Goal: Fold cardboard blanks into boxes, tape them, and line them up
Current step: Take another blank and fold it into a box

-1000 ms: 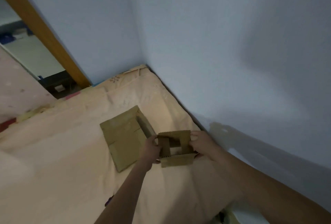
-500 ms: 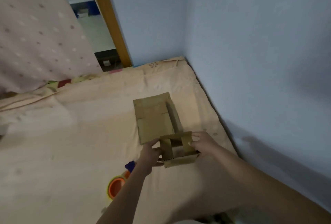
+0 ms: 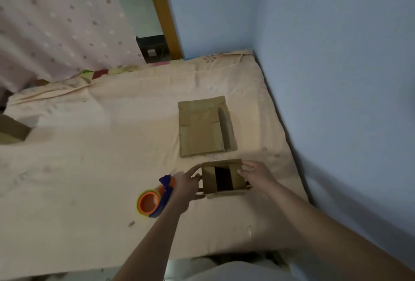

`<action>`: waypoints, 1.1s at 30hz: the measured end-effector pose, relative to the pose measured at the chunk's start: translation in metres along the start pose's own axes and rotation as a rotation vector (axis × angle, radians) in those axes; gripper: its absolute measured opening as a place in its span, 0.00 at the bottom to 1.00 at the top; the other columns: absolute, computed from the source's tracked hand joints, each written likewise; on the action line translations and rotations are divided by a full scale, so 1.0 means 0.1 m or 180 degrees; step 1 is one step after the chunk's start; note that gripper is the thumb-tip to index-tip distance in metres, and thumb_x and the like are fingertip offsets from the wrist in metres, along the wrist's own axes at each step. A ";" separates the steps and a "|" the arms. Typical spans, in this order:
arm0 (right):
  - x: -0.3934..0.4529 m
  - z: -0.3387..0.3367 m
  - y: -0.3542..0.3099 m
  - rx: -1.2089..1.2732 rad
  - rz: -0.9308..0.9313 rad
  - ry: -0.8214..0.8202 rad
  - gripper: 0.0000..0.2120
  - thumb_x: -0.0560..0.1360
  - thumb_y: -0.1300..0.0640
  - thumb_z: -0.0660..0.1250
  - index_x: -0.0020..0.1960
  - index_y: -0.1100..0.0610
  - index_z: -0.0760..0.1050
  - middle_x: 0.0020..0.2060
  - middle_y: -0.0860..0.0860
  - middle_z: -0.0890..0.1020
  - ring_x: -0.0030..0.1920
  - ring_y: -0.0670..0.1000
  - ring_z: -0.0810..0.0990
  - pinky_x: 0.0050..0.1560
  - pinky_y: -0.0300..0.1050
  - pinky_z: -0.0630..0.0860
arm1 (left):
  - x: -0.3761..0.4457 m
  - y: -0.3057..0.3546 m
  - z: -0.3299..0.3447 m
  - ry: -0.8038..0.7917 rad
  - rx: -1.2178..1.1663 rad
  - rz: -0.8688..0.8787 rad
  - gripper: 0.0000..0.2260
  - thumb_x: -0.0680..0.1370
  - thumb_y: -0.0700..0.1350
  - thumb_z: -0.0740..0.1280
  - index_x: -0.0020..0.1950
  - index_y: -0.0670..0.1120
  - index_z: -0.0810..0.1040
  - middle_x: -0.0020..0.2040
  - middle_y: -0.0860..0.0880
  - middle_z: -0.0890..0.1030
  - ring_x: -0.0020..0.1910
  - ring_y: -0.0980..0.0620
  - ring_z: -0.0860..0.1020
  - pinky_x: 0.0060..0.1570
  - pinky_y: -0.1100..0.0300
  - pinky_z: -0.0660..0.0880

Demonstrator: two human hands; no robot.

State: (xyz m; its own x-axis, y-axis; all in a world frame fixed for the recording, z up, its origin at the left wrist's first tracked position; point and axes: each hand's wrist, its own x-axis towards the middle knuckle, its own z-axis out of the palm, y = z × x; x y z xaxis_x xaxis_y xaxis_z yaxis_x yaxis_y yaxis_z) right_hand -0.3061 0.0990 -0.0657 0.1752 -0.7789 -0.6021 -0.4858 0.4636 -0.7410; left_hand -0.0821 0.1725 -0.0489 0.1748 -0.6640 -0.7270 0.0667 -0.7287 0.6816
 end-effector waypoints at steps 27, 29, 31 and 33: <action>-0.25 0.21 -0.38 0.0020 0.0504 -0.0259 0.33 0.81 0.35 0.56 0.80 0.50 0.59 0.77 0.51 0.65 0.74 0.59 0.67 0.69 0.56 0.69 | 0.09 0.08 -0.11 -0.0036 0.0148 0.0180 0.11 0.78 0.46 0.70 0.60 0.52 0.78 0.51 0.44 0.82 0.45 0.44 0.83 0.38 0.55 0.83; -0.21 0.27 -0.31 -0.0002 0.0326 0.0017 0.27 0.82 0.45 0.63 0.78 0.52 0.64 0.76 0.51 0.67 0.73 0.56 0.69 0.69 0.53 0.71 | 0.12 0.06 -0.13 0.0060 0.0147 0.0265 0.12 0.78 0.42 0.71 0.60 0.52 0.78 0.49 0.43 0.83 0.45 0.45 0.83 0.38 0.55 0.83; -0.18 0.32 -0.23 -0.0273 0.0221 0.0319 0.26 0.80 0.51 0.68 0.76 0.52 0.68 0.75 0.51 0.69 0.71 0.54 0.71 0.69 0.52 0.73 | 0.13 0.03 -0.15 0.0083 0.0180 0.0330 0.13 0.77 0.40 0.72 0.59 0.52 0.79 0.49 0.42 0.84 0.46 0.45 0.83 0.36 0.56 0.82; -0.18 0.35 -0.16 -0.0451 0.0135 0.0555 0.24 0.78 0.52 0.71 0.73 0.51 0.72 0.72 0.50 0.72 0.69 0.54 0.73 0.67 0.49 0.73 | 0.13 0.01 -0.15 0.0095 0.0283 0.0372 0.14 0.76 0.39 0.73 0.59 0.53 0.78 0.49 0.42 0.84 0.47 0.44 0.83 0.35 0.57 0.81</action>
State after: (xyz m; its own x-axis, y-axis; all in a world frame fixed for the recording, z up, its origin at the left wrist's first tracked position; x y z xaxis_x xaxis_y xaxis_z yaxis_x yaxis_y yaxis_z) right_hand -0.2713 0.1203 -0.0539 0.0075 -0.8270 -0.5622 -0.6071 0.4430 -0.6597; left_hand -0.0651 0.1655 -0.0567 0.2055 -0.7409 -0.6394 -0.0430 -0.6596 0.7504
